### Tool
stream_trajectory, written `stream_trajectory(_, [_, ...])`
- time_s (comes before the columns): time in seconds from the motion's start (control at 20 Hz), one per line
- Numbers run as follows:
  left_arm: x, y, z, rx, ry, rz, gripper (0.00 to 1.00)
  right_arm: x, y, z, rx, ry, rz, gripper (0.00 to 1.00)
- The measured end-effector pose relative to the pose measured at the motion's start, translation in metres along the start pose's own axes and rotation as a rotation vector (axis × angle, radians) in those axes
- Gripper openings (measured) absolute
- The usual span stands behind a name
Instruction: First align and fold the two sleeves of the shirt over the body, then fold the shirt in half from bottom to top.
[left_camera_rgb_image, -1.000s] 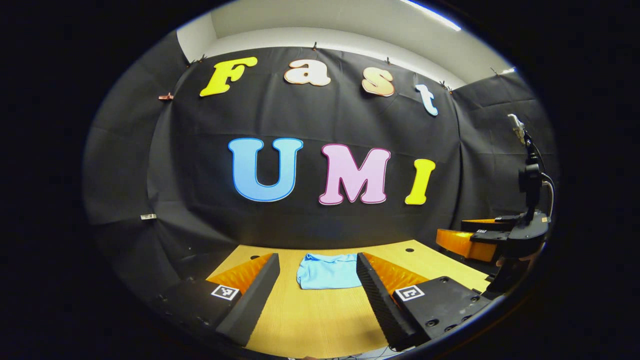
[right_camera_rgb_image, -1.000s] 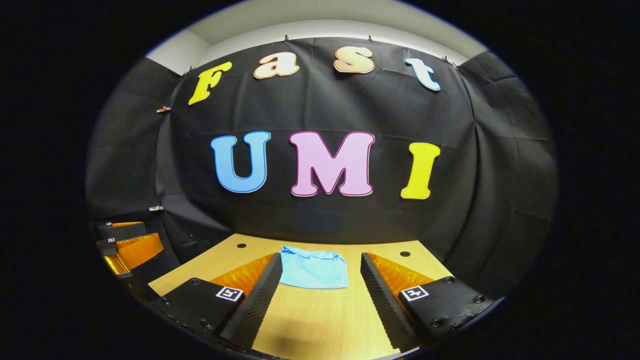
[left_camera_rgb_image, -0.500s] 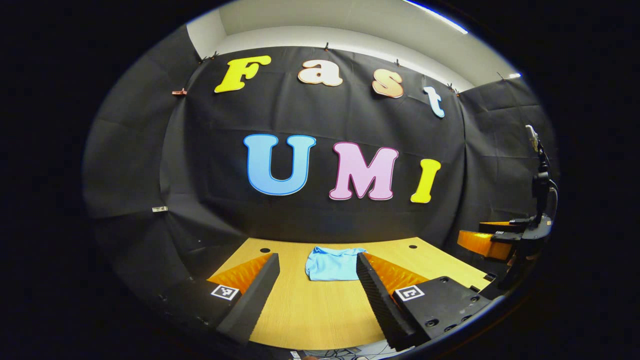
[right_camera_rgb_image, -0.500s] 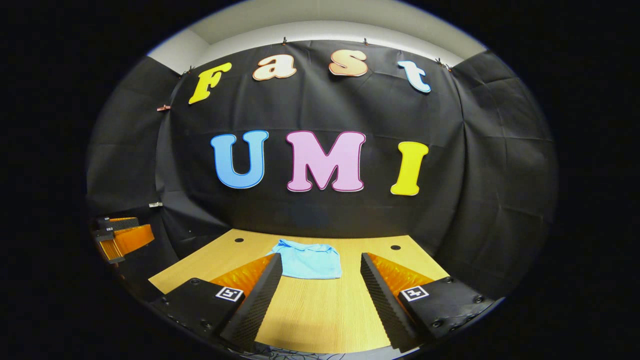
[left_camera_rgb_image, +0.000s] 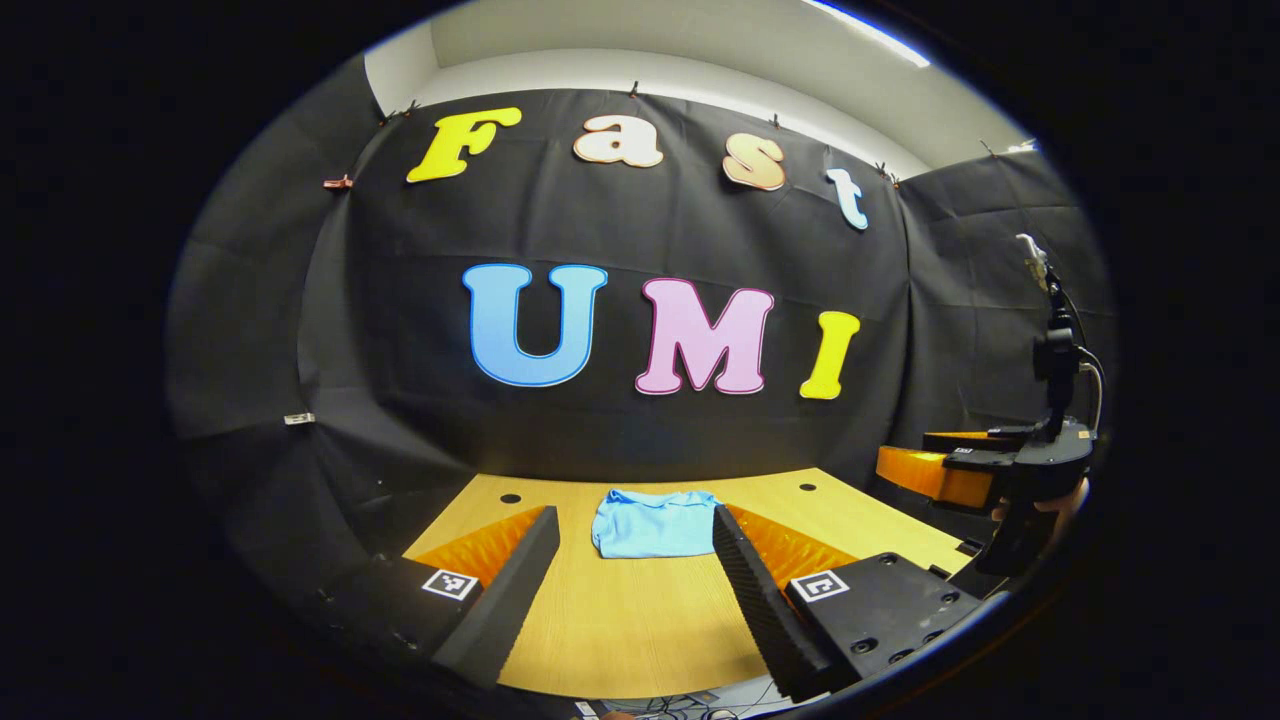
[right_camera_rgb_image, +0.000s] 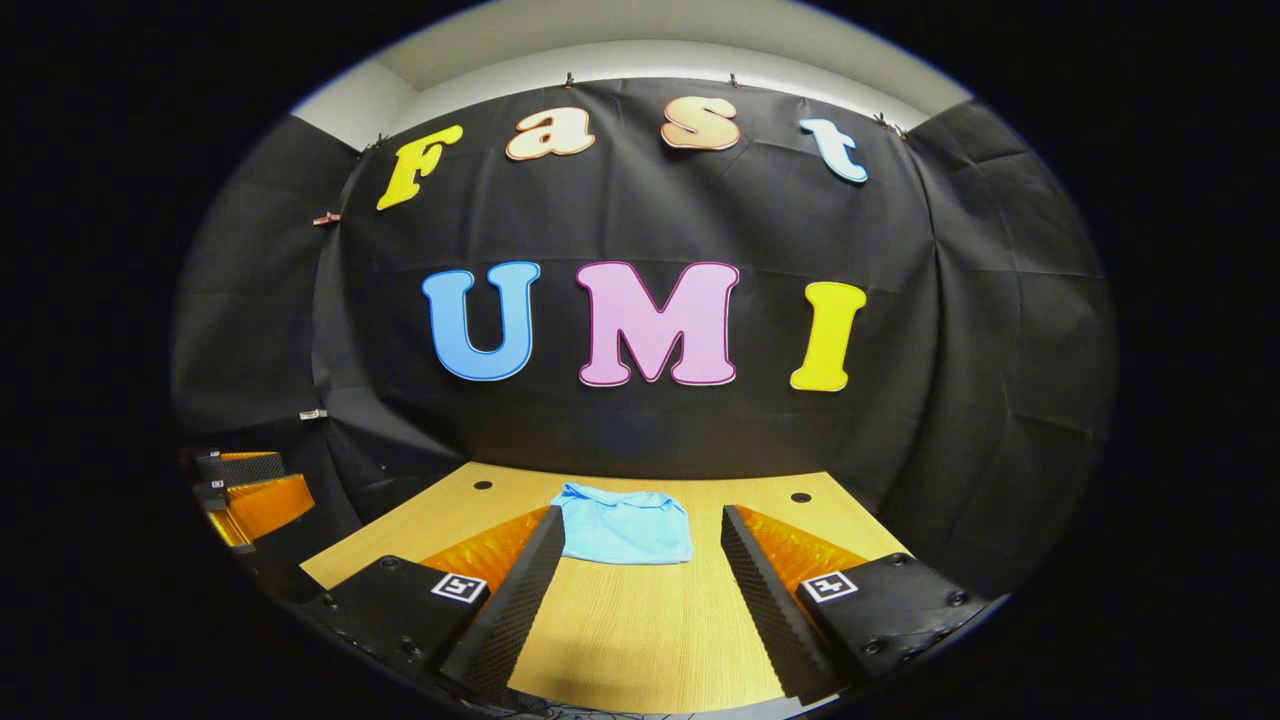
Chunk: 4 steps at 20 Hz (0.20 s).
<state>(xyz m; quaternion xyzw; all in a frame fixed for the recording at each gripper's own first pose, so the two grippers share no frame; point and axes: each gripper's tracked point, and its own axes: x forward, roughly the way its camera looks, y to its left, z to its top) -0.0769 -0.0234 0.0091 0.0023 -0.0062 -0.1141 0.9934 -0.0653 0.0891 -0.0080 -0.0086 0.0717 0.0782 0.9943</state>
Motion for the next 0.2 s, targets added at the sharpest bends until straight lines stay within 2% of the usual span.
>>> stream_trajectory(0.2, [0.0041, -0.0026, -0.0056, -0.015, 0.023, -0.015, 0.98, 0.0004, 0.0006, -0.0001, -0.008, 0.001, -0.002, 0.98])
